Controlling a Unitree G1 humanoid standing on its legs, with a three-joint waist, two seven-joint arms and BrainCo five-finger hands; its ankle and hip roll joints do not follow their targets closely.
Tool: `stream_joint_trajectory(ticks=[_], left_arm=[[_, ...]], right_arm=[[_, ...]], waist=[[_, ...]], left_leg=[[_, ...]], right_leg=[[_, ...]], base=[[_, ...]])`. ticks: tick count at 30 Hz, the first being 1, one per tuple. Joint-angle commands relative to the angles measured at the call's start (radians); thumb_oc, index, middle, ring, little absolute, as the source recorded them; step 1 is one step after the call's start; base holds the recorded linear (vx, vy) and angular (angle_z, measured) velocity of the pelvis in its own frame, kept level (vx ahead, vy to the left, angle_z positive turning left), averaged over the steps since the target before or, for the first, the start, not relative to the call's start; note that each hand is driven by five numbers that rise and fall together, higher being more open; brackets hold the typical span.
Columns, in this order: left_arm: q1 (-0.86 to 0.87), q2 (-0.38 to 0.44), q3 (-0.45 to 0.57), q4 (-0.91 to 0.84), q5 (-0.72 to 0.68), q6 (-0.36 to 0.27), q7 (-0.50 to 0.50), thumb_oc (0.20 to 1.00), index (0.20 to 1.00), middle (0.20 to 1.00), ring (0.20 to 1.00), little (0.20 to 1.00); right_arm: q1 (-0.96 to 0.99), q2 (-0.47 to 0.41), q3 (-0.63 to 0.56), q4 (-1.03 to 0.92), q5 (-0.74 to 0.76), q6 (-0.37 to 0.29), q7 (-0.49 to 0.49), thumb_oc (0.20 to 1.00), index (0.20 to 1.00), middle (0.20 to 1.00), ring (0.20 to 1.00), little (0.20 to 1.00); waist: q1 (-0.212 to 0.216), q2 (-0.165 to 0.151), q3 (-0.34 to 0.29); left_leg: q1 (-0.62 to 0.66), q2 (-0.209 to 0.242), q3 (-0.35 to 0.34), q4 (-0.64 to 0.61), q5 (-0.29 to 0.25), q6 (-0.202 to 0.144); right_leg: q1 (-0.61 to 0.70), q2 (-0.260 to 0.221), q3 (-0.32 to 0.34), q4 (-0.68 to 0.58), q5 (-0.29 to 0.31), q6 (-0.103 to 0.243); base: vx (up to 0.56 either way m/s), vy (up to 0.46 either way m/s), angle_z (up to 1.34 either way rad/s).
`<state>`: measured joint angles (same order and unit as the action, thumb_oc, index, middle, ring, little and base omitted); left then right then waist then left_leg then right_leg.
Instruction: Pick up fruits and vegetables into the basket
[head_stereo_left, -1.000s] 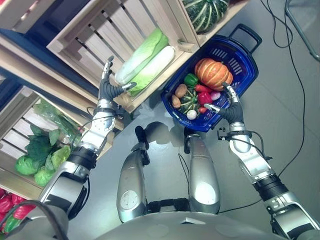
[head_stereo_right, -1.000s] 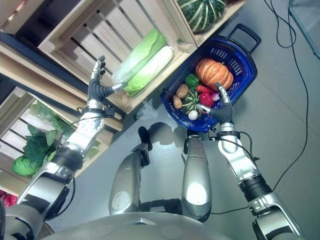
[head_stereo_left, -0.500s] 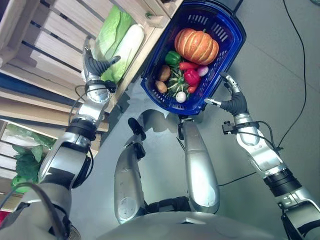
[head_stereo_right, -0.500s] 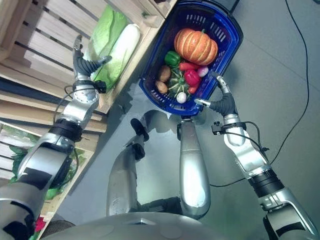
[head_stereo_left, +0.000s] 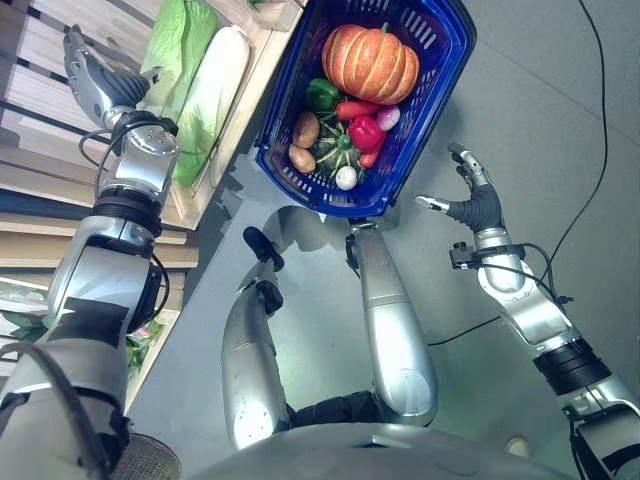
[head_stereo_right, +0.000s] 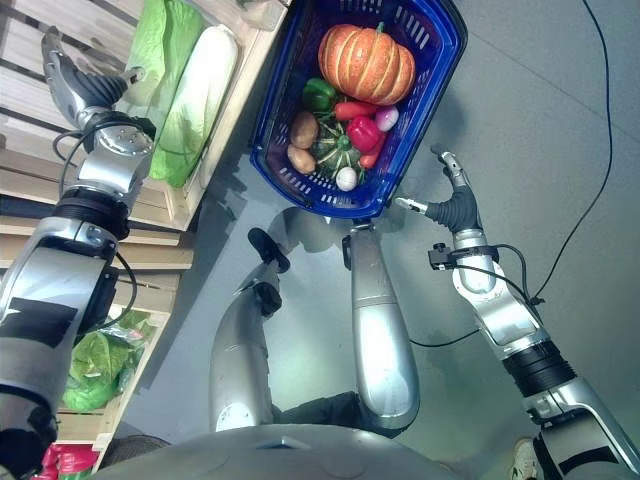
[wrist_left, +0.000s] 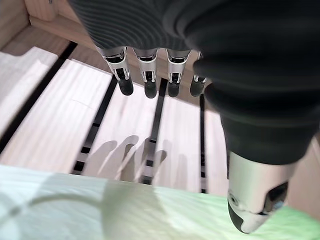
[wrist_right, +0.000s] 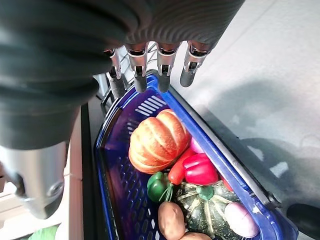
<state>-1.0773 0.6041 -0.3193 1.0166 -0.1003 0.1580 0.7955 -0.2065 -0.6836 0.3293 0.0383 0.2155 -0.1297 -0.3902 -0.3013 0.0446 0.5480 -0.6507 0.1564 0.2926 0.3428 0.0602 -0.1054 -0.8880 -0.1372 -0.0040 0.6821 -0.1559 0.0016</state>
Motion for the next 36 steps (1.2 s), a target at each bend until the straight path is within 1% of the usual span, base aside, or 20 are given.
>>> stream_joint_trajectory(ticks=[1, 5, 7, 10, 13, 14, 15, 16, 20, 24, 27, 30, 32, 34, 36], left_arm=[[-0.016, 0.068, -0.015, 0.08, 0.003, 0.057, -0.028, 1.0, 1.0, 1.0, 1.0, 1.0], [-0.036, 0.054, -0.042, 0.131, -0.067, 0.087, -0.084, 1.0, 1.0, 1.0, 1.0, 1.0], [-0.036, 0.046, -0.048, 0.156, -0.124, 0.102, -0.145, 1.0, 1.0, 1.0, 1.0, 1.0], [-0.023, 0.037, -0.05, 0.173, -0.169, 0.088, -0.2, 1.0, 1.0, 1.0, 1.0, 1.0], [-0.01, 0.028, -0.042, 0.185, -0.271, 0.061, -0.248, 1.0, 1.0, 1.0, 1.0, 1.0], [-0.001, 0.021, -0.037, 0.183, -0.319, 0.03, -0.282, 1.0, 1.0, 1.0, 1.0, 1.0], [-0.001, 0.02, -0.035, 0.183, -0.327, 0.027, -0.286, 1.0, 1.0, 1.0, 1.0, 1.0], [0.013, 0.01, -0.024, 0.174, -0.368, 0.026, -0.313, 1.0, 1.0, 1.0, 1.0, 1.0], [0.032, 0.004, -0.005, 0.167, -0.429, 0.013, -0.318, 1.0, 1.0, 1.0, 1.0, 1.0], [0.031, 0.003, 0.006, 0.18, -0.475, 0.062, -0.344, 1.0, 1.0, 1.0, 1.0, 1.0], [0.022, 0.001, 0.001, 0.203, -0.513, 0.125, -0.441, 1.0, 1.0, 1.0, 1.0, 1.0], [0.023, -0.005, -0.01, 0.207, -0.519, 0.136, -0.485, 1.0, 1.0, 1.0, 1.0, 1.0], [0.024, -0.007, -0.016, 0.206, -0.547, 0.166, -0.54, 1.0, 1.0, 1.0, 1.0, 1.0], [0.029, -0.014, -0.029, 0.21, -0.523, 0.214, -0.633, 1.0, 1.0, 1.0, 1.0, 1.0], [0.043, -0.022, -0.042, 0.207, -0.501, 0.229, -0.679, 1.0, 1.0, 1.0, 1.0, 1.0]], right_arm=[[-0.004, 0.03, 0.01, 0.013, 0.022, -0.062, -0.027, 1.0, 1.0, 1.0, 1.0, 1.0], [-0.037, 0.041, 0.019, 0.014, 0.024, -0.046, -0.034, 1.0, 1.0, 1.0, 1.0, 1.0], [-0.051, 0.046, 0.018, 0.009, 0.024, -0.031, -0.031, 1.0, 1.0, 1.0, 1.0, 1.0], [-0.066, 0.046, 0.014, -0.008, 0.032, -0.001, -0.019, 1.0, 1.0, 1.0, 1.0, 1.0], [-0.081, 0.046, 0.009, -0.021, 0.033, 0.035, -0.009, 1.0, 1.0, 1.0, 1.0, 1.0], [-0.086, 0.048, 0.007, -0.022, 0.032, 0.045, -0.003, 1.0, 1.0, 1.0, 1.0, 1.0], [-0.086, 0.048, 0.007, -0.023, 0.032, 0.046, -0.002, 1.0, 1.0, 1.0, 1.0, 1.0], [-0.088, 0.049, 0.0, -0.027, 0.029, 0.06, 0.007, 1.0, 1.0, 1.0, 1.0, 1.0], [-0.098, 0.047, -0.008, -0.04, 0.027, 0.085, 0.017, 1.0, 1.0, 1.0, 1.0, 1.0], [-0.107, 0.042, -0.012, -0.038, 0.028, 0.095, 0.026, 1.0, 1.0, 1.0, 1.0, 1.0], [-0.116, 0.036, -0.013, -0.042, 0.034, 0.107, 0.032, 1.0, 1.0, 1.0, 1.0, 1.0], [-0.123, 0.033, -0.012, -0.045, 0.041, 0.116, 0.035, 1.0, 1.0, 1.0, 1.0, 1.0], [-0.127, 0.026, -0.01, -0.045, 0.043, 0.121, 0.041, 1.0, 1.0, 1.0, 1.0, 1.0], [-0.129, 0.023, -0.013, -0.047, 0.043, 0.128, 0.051, 1.0, 1.0, 1.0, 1.0, 1.0], [-0.126, 0.017, -0.019, -0.059, 0.039, 0.137, 0.061, 1.0, 1.0, 1.0, 1.0, 1.0]], waist=[[-0.038, -0.023, -0.028], [-0.041, -0.025, -0.028], [-0.043, -0.026, -0.028], [-0.045, -0.028, -0.028], [-0.048, -0.028, -0.028], [-0.049, -0.027, -0.028], [-0.049, -0.027, -0.028], [-0.049, -0.026, -0.028], [-0.051, -0.026, -0.028], [-0.054, -0.028, -0.028], [-0.057, -0.03, -0.028], [-0.057, -0.031, -0.028], [-0.059, -0.03, -0.028], [-0.062, -0.026, -0.028], [-0.064, -0.023, -0.028]], left_leg=[[-0.074, 0.011, 0.02, 0.181, -0.154, -0.002], [-0.093, 0.011, 0.019, 0.187, -0.154, -0.004], [-0.1, 0.013, 0.021, 0.19, -0.153, -0.006], [-0.11, 0.016, 0.023, 0.194, -0.153, -0.008], [-0.112, 0.018, 0.029, 0.197, -0.155, -0.009], [-0.114, 0.019, 0.031, 0.197, -0.155, -0.01], [-0.114, 0.019, 0.032, 0.198, -0.156, -0.01], [-0.119, 0.021, 0.034, 0.199, -0.156, -0.01], [-0.126, 0.024, 0.037, 0.203, -0.155, -0.012], [-0.136, 0.028, 0.038, 0.208, -0.155, -0.013], [-0.144, 0.029, 0.04, 0.209, -0.155, -0.012], [-0.155, 0.031, 0.041, 0.212, -0.154, -0.012], [-0.158, 0.031, 0.043, 0.214, -0.156, -0.01], [-0.159, 0.029, 0.045, 0.214, -0.157, -0.009], [-0.159, 0.026, 0.047, 0.214, -0.157, -0.009]], right_leg=[[-0.023, 0.035, 0.025, -0.035, -0.002, 0.051], [-0.041, 0.04, 0.032, -0.039, 0.006, 0.054], [-0.047, 0.041, 0.033, -0.041, 0.01, 0.056], [-0.056, 0.042, 0.035, -0.043, 0.015, 0.058], [-0.061, 0.041, 0.037, -0.044, 0.016, 0.059], [-0.065, 0.041, 0.039, -0.045, 0.017, 0.06], [-0.065, 0.041, 0.039, -0.045, 0.017, 0.06], [-0.07, 0.041, 0.039, -0.045, 0.018, 0.06], [-0.076, 0.042, 0.041, -0.046, 0.018, 0.06], [-0.086, 0.043, 0.044, -0.045, 0.019, 0.058], [-0.093, 0.045, 0.045, -0.046, 0.021, 0.057], [-0.102, 0.046, 0.045, -0.048, 0.025, 0.057], [-0.108, 0.046, 0.048, -0.046, 0.024, 0.057], [-0.111, 0.046, 0.051, -0.046, 0.025, 0.057], [-0.113, 0.047, 0.055, -0.047, 0.027, 0.057]], base=[[0.0, 0.0, 0.0], [0.0, 0.0, 0.0], [0.0, 0.0, 0.0], [0.0, 0.0, 0.0], [0.01, 0.048, -0.02], [0.01, 0.036, -0.06], [0.02, 0.04, -0.13], [0.01, 0.033, -0.13], [0.01, 0.038, -0.07], [0.01, 0.033, -0.06], [0.0, 0.0, 0.0], [0.0, 0.009, -0.01], [0.02, 0.048, -0.09], [0.01, 0.052, -0.12], [0.02, 0.054, -0.13]])
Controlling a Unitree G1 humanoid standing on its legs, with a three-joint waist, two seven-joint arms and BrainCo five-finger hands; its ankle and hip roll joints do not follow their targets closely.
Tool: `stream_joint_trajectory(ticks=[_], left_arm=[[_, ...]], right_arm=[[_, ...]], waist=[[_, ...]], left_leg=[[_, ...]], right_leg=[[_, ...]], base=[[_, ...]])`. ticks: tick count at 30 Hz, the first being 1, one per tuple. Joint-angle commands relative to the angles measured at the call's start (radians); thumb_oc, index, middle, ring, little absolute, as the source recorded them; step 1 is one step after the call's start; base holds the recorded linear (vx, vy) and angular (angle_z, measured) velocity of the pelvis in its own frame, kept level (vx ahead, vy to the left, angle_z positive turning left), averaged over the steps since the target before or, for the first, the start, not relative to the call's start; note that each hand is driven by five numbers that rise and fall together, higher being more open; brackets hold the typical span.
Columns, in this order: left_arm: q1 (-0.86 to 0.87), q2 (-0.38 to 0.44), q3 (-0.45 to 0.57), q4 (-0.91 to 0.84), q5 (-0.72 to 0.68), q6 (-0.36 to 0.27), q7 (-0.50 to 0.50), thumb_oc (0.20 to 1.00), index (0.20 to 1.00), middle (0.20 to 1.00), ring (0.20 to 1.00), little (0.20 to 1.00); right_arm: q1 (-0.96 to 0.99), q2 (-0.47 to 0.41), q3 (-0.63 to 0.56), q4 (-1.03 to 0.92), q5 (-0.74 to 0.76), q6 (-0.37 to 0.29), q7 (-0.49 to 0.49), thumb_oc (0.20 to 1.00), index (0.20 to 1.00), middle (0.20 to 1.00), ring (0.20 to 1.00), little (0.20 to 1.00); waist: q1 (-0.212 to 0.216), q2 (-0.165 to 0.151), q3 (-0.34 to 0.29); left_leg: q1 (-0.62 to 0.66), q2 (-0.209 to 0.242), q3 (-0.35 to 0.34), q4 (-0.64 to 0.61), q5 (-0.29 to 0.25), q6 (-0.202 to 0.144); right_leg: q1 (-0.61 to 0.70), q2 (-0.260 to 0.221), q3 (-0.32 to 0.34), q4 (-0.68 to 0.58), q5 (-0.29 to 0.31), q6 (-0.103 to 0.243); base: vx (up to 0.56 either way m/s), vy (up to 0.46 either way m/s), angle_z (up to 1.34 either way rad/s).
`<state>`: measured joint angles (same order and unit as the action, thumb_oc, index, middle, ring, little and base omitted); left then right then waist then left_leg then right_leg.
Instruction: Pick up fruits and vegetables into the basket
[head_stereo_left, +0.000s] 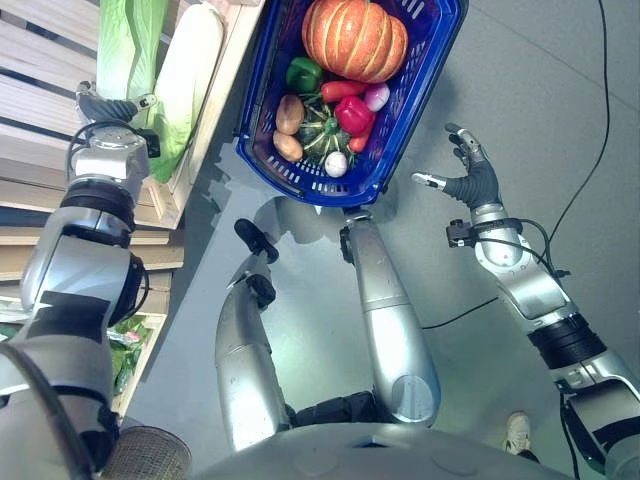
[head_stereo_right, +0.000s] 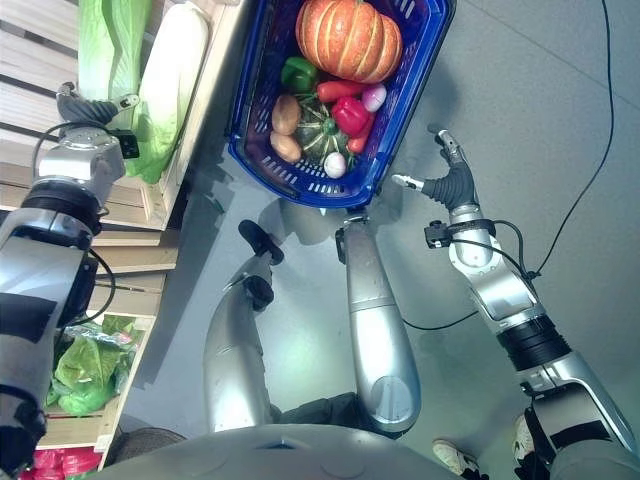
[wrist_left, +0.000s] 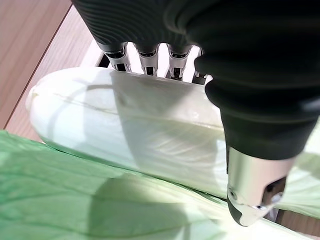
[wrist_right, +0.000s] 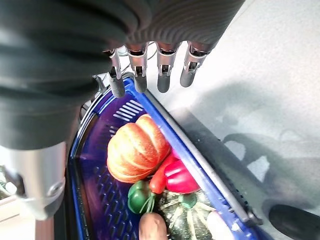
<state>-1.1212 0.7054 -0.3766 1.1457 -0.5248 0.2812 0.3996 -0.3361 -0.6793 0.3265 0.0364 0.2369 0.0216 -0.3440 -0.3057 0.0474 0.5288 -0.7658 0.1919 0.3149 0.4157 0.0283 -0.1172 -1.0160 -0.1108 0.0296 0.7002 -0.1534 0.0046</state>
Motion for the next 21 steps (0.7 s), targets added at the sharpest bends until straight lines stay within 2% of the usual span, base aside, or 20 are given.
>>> stream_joint_trajectory(ticks=[1, 4, 6, 10, 13, 17, 20, 21], left_arm=[[0.094, -0.128, 0.007, 0.074, -0.065, 0.112, -0.297, 1.0, 1.0, 1.0, 1.0, 1.0], [0.1, -0.134, -0.005, 0.074, -0.044, 0.139, -0.321, 1.0, 1.0, 1.0, 1.0, 1.0], [0.097, -0.135, -0.019, 0.086, 0.003, 0.179, -0.366, 1.0, 1.0, 1.0, 1.0, 1.0], [0.093, -0.146, -0.037, 0.098, 0.02, 0.207, -0.391, 1.0, 1.0, 1.0, 1.0, 1.0], [0.093, -0.161, -0.047, 0.105, 0.044, 0.242, -0.445, 1.0, 1.0, 1.0, 1.0, 1.0], [0.099, -0.184, -0.065, 0.106, 0.05, 0.249, -0.478, 1.0, 1.0, 1.0, 1.0, 1.0], [0.101, -0.193, -0.066, 0.09, 0.006, 0.218, -0.432, 1.0, 1.0, 1.0, 1.0, 1.0], [0.104, -0.195, -0.058, 0.078, -0.023, 0.186, -0.387, 0.382, 0.382, 0.382, 0.382, 0.382]], right_arm=[[0.004, 0.008, -0.017, -0.062, 0.021, -0.013, 0.022, 1.0, 1.0, 1.0, 1.0, 1.0], [0.003, -0.001, -0.014, -0.06, 0.026, -0.019, 0.027, 1.0, 1.0, 1.0, 1.0, 1.0], [0.007, -0.008, -0.014, -0.064, 0.029, -0.021, 0.029, 1.0, 1.0, 1.0, 1.0, 1.0], [0.008, -0.012, -0.013, -0.066, 0.034, -0.021, 0.031, 1.0, 1.0, 1.0, 1.0, 1.0], [0.016, -0.013, -0.018, -0.067, 0.034, -0.025, 0.036, 1.0, 1.0, 1.0, 1.0, 1.0], [0.012, -0.011, -0.014, -0.071, 0.033, -0.018, 0.041, 1.0, 1.0, 1.0, 1.0, 1.0], [0.009, -0.011, -0.014, -0.075, 0.036, -0.015, 0.043, 1.0, 1.0, 1.0, 1.0, 1.0], [0.01, -0.009, -0.015, -0.08, 0.035, -0.012, 0.04, 1.0, 1.0, 1.0, 1.0, 1.0]], waist=[[-0.062, -0.025, -0.009], [-0.065, -0.023, -0.009], [-0.069, -0.024, -0.009], [-0.074, -0.027, -0.009], [-0.079, -0.028, -0.009], [-0.083, -0.03, -0.009], [-0.084, -0.034, -0.009], [-0.083, -0.035, -0.009]], left_leg=[[-0.043, -0.01, 0.026, 0.141, -0.126, 0.004], [-0.038, -0.012, 0.029, 0.136, -0.126, 0.004], [-0.035, -0.012, 0.03, 0.135, -0.127, 0.004], [-0.032, -0.011, 0.034, 0.134, -0.127, 0.005], [-0.03, -0.01, 0.037, 0.137, -0.128, 0.005], [-0.022, -0.011, 0.042, 0.129, -0.125, 0.006], [-0.02, -0.011, 0.042, 0.13, -0.126, 0.007], [-0.019, -0.01, 0.042, 0.131, -0.126, 0.007]], right_leg=[[0.015, 0.022, 0.025, -0.065, 0.024, 0.053], [0.016, 0.022, 0.029, -0.068, 0.024, 0.054], [0.021, 0.023, 0.032, -0.073, 0.025, 0.053], [0.021, 0.025, 0.034, -0.073, 0.025, 0.051], [0.02, 0.026, 0.036, -0.069, 0.024, 0.05], [0.027, 0.03, 0.038, -0.075, 0.025, 0.049], [0.029, 0.033, 0.038, -0.072, 0.023, 0.047], [0.031, 0.034, 0.037, -0.07, 0.021, 0.047]], base=[[0.02, 0.057, -0.09], [0.02, 0.038, -0.12], [0.01, 0.013, 0.0], [0.01, 0.004, 0.08], [0.01, -0.005, -0.11], [0.0, 0.0, -0.03], [0.0, 0.0, 0.0], [0.0, 0.0, 0.0]])
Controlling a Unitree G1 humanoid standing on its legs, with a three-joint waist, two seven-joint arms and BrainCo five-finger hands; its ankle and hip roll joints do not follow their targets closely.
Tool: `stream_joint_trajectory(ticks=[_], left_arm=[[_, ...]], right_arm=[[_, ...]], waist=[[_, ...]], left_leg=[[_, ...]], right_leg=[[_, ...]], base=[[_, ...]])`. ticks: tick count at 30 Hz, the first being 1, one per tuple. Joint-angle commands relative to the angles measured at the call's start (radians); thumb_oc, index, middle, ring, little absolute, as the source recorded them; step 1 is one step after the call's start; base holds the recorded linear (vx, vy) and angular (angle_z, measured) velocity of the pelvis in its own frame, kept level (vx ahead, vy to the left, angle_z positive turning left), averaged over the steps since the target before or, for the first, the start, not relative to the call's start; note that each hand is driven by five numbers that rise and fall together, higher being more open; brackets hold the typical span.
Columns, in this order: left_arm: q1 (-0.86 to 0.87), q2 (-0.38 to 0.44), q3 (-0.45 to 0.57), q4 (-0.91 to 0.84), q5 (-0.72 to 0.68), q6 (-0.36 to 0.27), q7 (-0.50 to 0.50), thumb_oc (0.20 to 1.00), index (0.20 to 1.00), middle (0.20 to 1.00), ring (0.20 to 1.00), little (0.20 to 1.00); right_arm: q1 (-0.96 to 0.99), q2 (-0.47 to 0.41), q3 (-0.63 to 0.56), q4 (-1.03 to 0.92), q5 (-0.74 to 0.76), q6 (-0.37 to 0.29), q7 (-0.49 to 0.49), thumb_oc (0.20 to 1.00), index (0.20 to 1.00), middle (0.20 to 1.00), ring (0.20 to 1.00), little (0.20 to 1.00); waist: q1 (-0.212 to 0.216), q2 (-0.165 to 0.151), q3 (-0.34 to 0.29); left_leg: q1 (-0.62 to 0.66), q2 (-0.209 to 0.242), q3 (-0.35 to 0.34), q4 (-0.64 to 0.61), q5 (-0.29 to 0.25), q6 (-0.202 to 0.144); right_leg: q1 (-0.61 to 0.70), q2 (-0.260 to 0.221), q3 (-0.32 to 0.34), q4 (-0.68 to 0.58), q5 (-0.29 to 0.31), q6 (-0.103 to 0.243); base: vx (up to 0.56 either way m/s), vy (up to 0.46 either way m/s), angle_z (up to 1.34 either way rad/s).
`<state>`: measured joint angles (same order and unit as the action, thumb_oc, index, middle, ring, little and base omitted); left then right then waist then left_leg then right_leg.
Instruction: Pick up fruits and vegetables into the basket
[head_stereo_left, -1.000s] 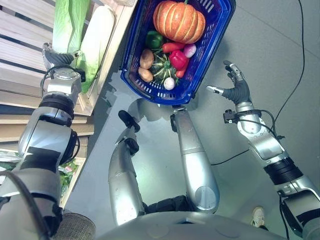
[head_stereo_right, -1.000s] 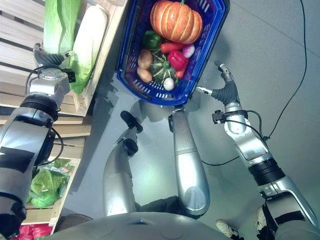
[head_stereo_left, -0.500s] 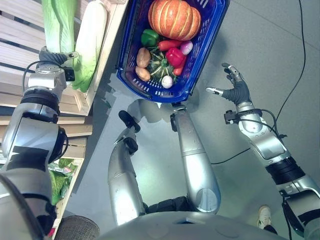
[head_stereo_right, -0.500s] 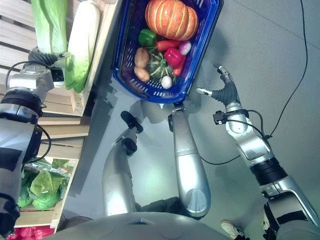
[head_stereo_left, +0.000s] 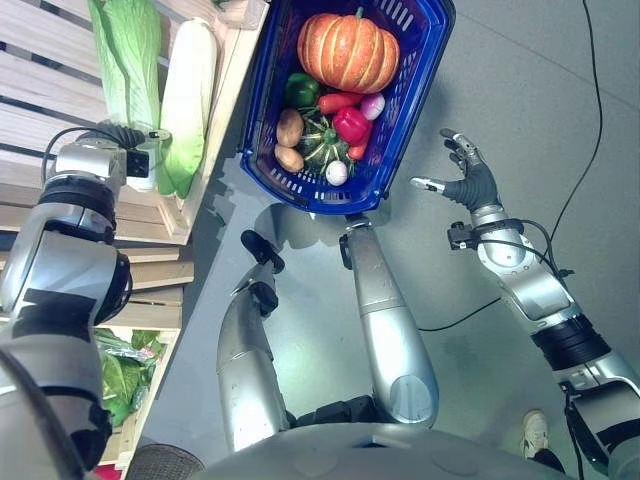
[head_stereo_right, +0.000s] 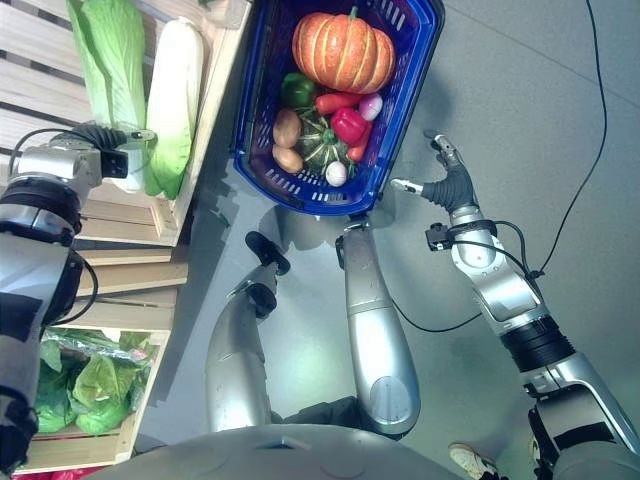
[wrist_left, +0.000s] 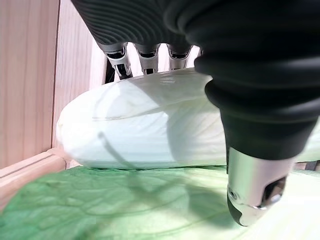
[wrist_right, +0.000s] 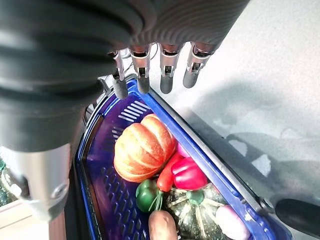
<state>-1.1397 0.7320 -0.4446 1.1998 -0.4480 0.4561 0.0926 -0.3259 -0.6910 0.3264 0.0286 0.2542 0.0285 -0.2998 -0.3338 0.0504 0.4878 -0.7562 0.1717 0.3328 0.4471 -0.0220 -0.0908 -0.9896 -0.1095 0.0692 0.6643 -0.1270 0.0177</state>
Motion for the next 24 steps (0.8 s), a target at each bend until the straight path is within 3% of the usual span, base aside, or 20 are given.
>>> stream_joint_trajectory(ticks=[1, 7, 15, 19, 24], left_arm=[[0.126, -0.222, 0.022, 0.008, -0.125, -0.02, -0.048, 0.2, 0.2, 0.2, 0.2, 0.2], [0.173, -0.221, 0.093, -0.092, -0.24, -0.136, 0.074, 0.2, 0.2, 0.2, 0.2, 0.2], [0.265, -0.213, 0.175, -0.193, -0.289, -0.275, 0.152, 0.2, 0.2, 0.2, 0.2, 0.2], [0.34, -0.191, 0.22, -0.26, -0.24, -0.383, 0.212, 0.2, 0.2, 0.2, 0.2, 0.2], [0.399, -0.171, 0.239, -0.335, -0.146, -0.469, 0.276, 0.2, 0.2, 0.2, 0.2, 0.2]], right_arm=[[0.005, 0.004, -0.018, -0.074, 0.015, -0.021, -0.002, 1.0, 1.0, 1.0, 1.0, 1.0], [0.053, 0.019, -0.042, -0.095, -0.013, -0.05, -0.01, 1.0, 1.0, 1.0, 1.0, 1.0], [0.094, 0.026, -0.068, -0.115, -0.04, -0.115, 0.001, 1.0, 1.0, 1.0, 1.0, 1.0], [0.109, 0.012, -0.091, -0.154, -0.047, -0.173, 0.044, 1.0, 1.0, 1.0, 1.0, 1.0], [0.099, 0.001, -0.11, -0.187, -0.035, -0.218, 0.079, 1.0, 1.0, 1.0, 1.0, 1.0]], waist=[[-0.054, -0.039, 0.032], [-0.04, -0.033, 0.032], [-0.015, -0.023, 0.032], [0.006, -0.02, 0.032], [0.033, -0.014, 0.032]], left_leg=[[-0.027, 0.011, 0.023, 0.101, -0.075, -0.019], [-0.008, 0.008, 0.017, 0.097, -0.077, -0.015], [0.052, -0.006, 0.007, 0.073, -0.074, -0.01], [0.124, -0.012, -0.002, 0.049, -0.067, -0.009], [0.182, -0.02, -0.014, 0.028, -0.065, -0.009]], right_leg=[[0.005, 0.033, -0.003, -0.031, -0.007, 0.034], [0.027, 0.03, -0.009, -0.026, -0.018, 0.033], [0.091, 0.013, -0.031, -0.033, -0.031, 0.028], [0.165, -0.005, -0.052, -0.049, -0.037, 0.028], [0.233, -0.021, -0.073, -0.067, -0.043, 0.029]], base=[[0.0, 0.0, 0.0], [0.0, 0.0, 0.0], [0.0, -0.005, 0.08], [0.0, 0.003, 0.07], [-0.01, -0.009, 0.09]])
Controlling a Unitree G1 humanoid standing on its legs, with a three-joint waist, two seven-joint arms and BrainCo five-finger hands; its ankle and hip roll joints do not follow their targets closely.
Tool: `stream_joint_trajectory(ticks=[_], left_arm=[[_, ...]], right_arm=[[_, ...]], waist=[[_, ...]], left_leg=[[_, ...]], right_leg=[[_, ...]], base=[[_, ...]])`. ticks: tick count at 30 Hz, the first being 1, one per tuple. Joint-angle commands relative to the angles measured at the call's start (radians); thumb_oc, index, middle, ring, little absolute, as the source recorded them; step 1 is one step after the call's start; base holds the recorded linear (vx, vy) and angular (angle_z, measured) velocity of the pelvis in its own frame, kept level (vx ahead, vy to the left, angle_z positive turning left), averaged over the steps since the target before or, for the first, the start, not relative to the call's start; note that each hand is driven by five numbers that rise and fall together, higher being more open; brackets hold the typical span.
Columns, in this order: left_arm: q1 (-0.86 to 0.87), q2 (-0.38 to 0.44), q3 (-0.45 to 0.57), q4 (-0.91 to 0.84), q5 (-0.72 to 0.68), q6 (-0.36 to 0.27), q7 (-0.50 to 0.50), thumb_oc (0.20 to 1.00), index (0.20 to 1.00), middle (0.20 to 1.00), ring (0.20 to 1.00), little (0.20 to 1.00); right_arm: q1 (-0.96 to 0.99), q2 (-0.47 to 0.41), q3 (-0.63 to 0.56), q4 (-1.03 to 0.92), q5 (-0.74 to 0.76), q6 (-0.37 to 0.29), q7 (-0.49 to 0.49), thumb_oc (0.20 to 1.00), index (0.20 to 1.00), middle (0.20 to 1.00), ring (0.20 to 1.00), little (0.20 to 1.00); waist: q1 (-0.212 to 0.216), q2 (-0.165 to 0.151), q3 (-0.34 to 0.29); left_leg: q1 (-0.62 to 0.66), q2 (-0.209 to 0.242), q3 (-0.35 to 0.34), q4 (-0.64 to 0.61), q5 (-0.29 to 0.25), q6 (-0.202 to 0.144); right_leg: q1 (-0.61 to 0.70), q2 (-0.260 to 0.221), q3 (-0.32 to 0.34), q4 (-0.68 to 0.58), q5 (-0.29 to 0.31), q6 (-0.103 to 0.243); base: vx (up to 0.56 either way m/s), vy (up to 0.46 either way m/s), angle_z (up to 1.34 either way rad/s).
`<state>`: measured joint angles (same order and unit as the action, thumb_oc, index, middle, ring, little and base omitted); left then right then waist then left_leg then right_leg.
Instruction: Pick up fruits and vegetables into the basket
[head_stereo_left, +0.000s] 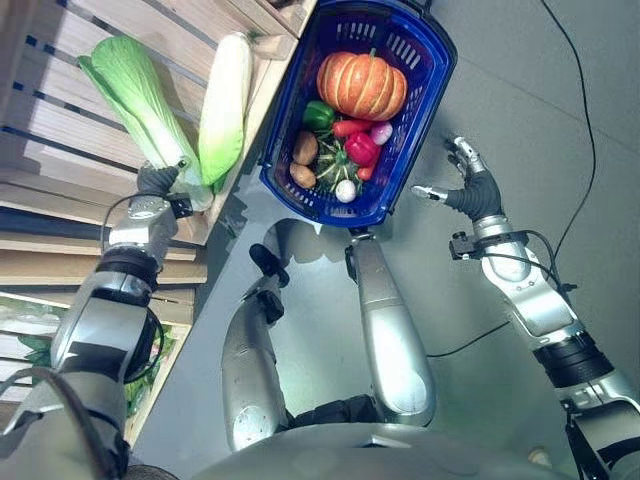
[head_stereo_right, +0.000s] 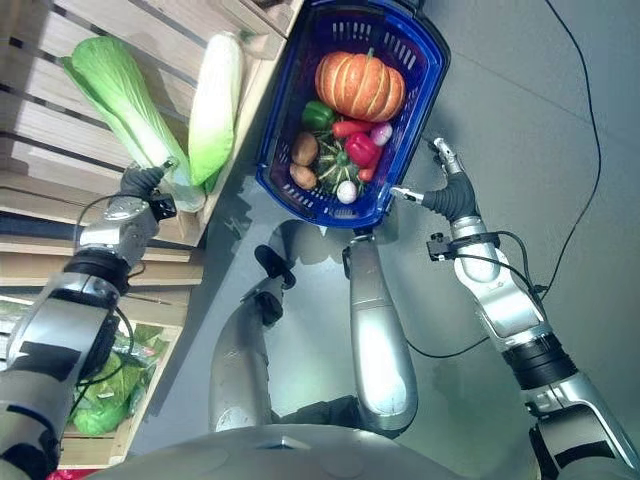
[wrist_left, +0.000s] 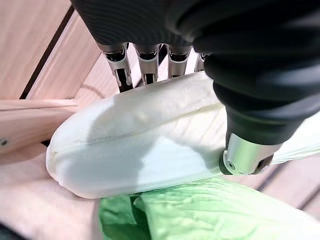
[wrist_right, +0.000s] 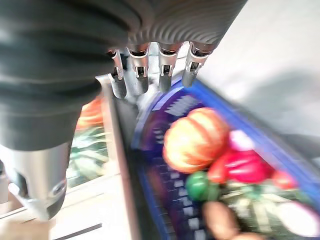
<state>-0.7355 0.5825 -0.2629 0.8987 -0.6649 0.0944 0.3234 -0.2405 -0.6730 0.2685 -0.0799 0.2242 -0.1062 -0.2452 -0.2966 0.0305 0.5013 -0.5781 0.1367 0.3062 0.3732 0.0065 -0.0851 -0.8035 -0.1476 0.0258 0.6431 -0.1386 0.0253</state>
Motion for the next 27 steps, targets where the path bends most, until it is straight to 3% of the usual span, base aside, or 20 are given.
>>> stream_joint_trajectory(ticks=[1, 9, 10, 11, 16, 22, 27], left_arm=[[0.009, -0.015, 0.058, -0.053, 0.113, -0.129, 0.067, 0.2, 0.2, 0.2, 0.2, 0.2], [0.068, 0.014, 0.054, -0.19, 0.285, -0.208, 0.139, 0.2, 0.2, 0.2, 0.2, 0.2], [0.078, 0.034, 0.049, -0.234, 0.358, -0.238, 0.14, 0.2, 0.2, 0.2, 0.2, 0.2], [0.076, 0.041, 0.047, -0.243, 0.367, -0.244, 0.135, 0.2, 0.2, 0.2, 0.2, 0.2], [0.082, 0.098, 0.031, -0.352, 0.469, -0.283, 0.099, 0.2, 0.2, 0.2, 0.2, 0.2], [0.056, 0.14, 0.001, -0.499, 0.583, -0.299, 0.056, 0.2, 0.2, 0.2, 0.2, 0.2], [0.007, 0.124, -0.073, -0.599, 0.651, -0.283, 0.024, 0.2, 0.2, 0.2, 0.2, 0.2]], right_arm=[[0.004, -0.021, -0.055, -0.085, -0.014, -0.091, 0.039, 1.0, 1.0, 1.0, 1.0, 1.0], [-0.11, -0.031, -0.036, -0.115, 0.026, -0.06, 0.128, 1.0, 1.0, 1.0, 1.0, 1.0], [-0.17, -0.025, -0.02, -0.118, 0.078, -0.03, 0.154, 1.0, 1.0, 1.0, 1.0, 1.0], [-0.185, -0.023, -0.017, -0.117, 0.083, -0.027, 0.156, 1.0, 1.0, 1.0, 1.0, 1.0], [-0.282, 0.007, -0.009, -0.127, 0.265, 0.027, 0.209, 1.0, 1.0, 1.0, 1.0, 1.0], [-0.379, 0.073, 0.02, -0.117, 0.327, 0.07, 0.178, 1.0, 1.0, 1.0, 1.0, 1.0], [-0.478, 0.161, 0.07, -0.081, 0.372, 0.13, 0.06, 1.0, 1.0, 1.0, 1.0, 1.0]], waist=[[0.003, 0.007, 0.019], [0.069, 0.003, 0.019], [0.099, -0.001, 0.019], [0.104, -0.002, 0.019], [0.152, -0.011, 0.019], [0.188, -0.016, 0.019], [0.22, -0.023, 0.019]], left_leg=[[0.018, 0.013, 0.009, 0.1, -0.094, -0.014], [0.083, 0.005, -0.023, 0.092, -0.101, -0.008], [0.102, 0.004, -0.036, 0.084, -0.098, -0.006], [0.091, 0.006, -0.027, 0.074, -0.071, 0.004], [0.119, 0.0, -0.051, 0.066, -0.071, 0.012], [0.147, -0.006, -0.067, 0.072, -0.08, 0.02], [0.174, -0.012, -0.082, 0.072, -0.087, 0.028]], right_leg=[[0.064, 0.014, -0.035, -0.05, -0.032, 0.021], [0.165, -0.005, -0.078, -0.071, -0.035, 0.024], [0.199, -0.011, -0.095, -0.086, -0.029, 0.026], [0.191, -0.012, -0.104, -0.098, 0.0, 0.019], [0.24, -0.017, -0.133, -0.113, 0.009, 0.02], [0.282, -0.027, -0.153, -0.122, 0.017, 0.022], [0.327, -0.034, -0.173, -0.135, 0.022, 0.025]], base=[[-0.02, -0.03, 0.1], [-0.02, -0.083, 0.15], [-0.11, -0.158, 0.17], [-0.11, -0.174, 0.12], [-0.04, -0.109, 0.16], [-0.01, -0.063, 0.11], [-0.02, -0.091, 0.09]])
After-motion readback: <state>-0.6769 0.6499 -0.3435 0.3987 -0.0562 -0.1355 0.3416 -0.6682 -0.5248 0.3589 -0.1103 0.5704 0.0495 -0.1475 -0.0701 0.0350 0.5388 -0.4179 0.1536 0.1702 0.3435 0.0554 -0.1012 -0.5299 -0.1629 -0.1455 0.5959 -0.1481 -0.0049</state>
